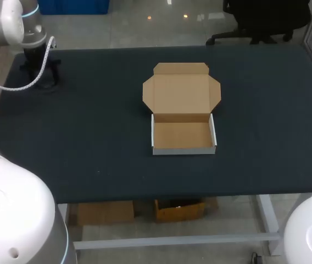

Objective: Assemble the packaging by folding the flat box into shape, placing the metal phone stand inside, and closing the box properly

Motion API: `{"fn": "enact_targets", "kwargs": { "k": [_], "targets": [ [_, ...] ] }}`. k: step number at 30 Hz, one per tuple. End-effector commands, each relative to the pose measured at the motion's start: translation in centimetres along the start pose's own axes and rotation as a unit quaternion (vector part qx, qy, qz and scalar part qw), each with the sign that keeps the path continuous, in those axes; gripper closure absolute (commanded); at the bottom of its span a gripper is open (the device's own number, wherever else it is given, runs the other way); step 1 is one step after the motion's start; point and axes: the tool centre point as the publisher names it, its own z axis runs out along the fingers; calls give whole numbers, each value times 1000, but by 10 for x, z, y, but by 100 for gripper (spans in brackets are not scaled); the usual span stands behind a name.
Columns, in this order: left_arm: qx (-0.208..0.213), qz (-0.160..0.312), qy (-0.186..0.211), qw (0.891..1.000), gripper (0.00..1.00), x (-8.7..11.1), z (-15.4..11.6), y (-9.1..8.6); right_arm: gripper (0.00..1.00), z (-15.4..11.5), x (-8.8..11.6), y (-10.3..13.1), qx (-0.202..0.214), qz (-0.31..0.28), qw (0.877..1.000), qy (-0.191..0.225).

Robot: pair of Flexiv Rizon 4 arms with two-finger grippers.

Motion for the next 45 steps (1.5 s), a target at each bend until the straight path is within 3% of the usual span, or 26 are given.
{"fn": "enact_targets", "kwargs": {
  "k": [1,10,26,35,45],
  "targets": [
    [13,0,0,1000,100,-1,-10,13,0,-2,0,0,1,0,1000,1],
    [18,5,0,1000,100,-1,-21,24,0,-2,0,0,1,0,1000,1],
    [20,29,2,999,100,4,-41,45,0,-23,26,0,-48,-164,985,5],
    [19,53,4,998,100,11,-55,60,0,-25,19,-4,-77,-260,962,-4],
    [22,66,-1,998,100,19,-67,77,0,-20,12,-15,-77,-354,932,-12]
  ]
}}
